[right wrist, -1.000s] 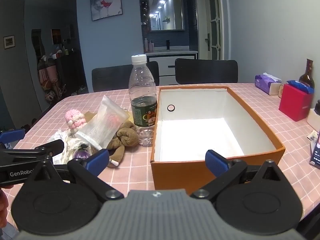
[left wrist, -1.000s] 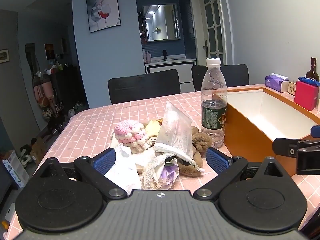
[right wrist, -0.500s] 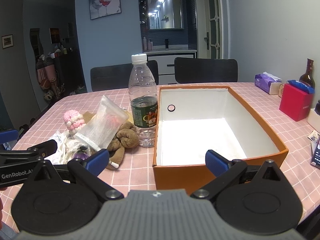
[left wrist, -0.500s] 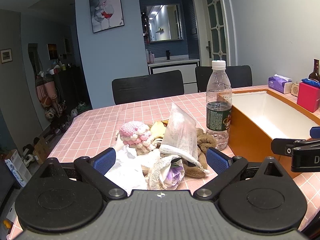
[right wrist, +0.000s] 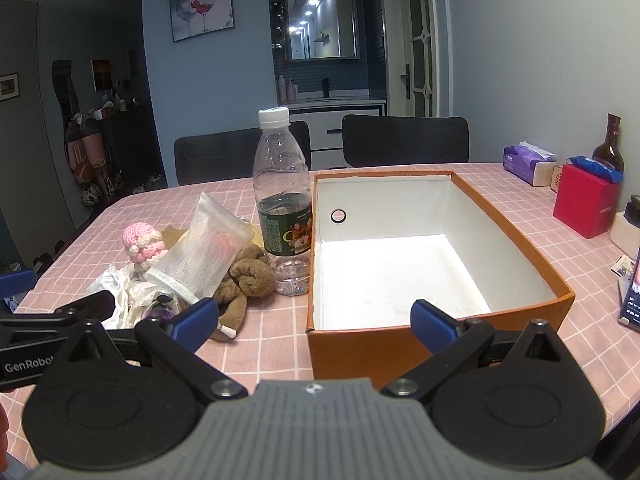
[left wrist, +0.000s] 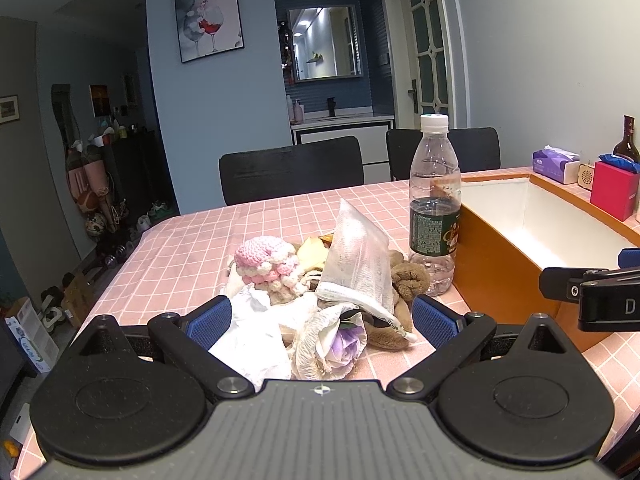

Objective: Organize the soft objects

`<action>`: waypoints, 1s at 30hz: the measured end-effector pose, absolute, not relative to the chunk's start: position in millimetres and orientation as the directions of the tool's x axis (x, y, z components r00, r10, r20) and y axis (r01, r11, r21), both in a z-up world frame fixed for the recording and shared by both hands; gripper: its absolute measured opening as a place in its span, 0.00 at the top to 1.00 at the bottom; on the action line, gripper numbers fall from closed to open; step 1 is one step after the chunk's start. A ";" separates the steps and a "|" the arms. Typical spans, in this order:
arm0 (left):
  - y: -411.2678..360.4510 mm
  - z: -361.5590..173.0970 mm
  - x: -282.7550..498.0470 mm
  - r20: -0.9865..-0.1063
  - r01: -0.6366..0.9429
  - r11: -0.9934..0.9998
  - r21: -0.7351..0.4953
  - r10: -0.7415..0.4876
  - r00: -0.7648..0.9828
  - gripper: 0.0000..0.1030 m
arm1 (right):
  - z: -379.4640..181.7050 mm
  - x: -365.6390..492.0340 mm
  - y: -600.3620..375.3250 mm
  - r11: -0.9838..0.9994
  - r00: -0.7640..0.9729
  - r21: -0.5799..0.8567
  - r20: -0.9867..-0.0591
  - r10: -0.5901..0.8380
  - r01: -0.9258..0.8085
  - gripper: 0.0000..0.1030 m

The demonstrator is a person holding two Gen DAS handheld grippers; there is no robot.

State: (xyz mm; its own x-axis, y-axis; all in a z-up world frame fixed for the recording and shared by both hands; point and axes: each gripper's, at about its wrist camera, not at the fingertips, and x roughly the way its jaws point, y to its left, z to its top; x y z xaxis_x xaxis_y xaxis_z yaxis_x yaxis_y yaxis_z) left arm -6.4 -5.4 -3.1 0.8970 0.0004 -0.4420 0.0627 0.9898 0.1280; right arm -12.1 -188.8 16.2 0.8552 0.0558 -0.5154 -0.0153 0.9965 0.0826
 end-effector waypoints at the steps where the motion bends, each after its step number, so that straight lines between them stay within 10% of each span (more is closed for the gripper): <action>1: -5.1 -3.2 -6.4 -0.442 0.062 0.990 0.127 0.001 0.897 0.00 | 16.1 -12.1 -188.7 0.996 0.855 0.083 -0.515 0.055 -0.015 0.03; 30: 20.7 -9.3 2.7 -0.463 0.023 0.993 0.115 0.033 0.886 0.00 | 17.6 -1.1 -148.5 0.991 0.858 0.020 -0.499 0.126 -0.134 0.03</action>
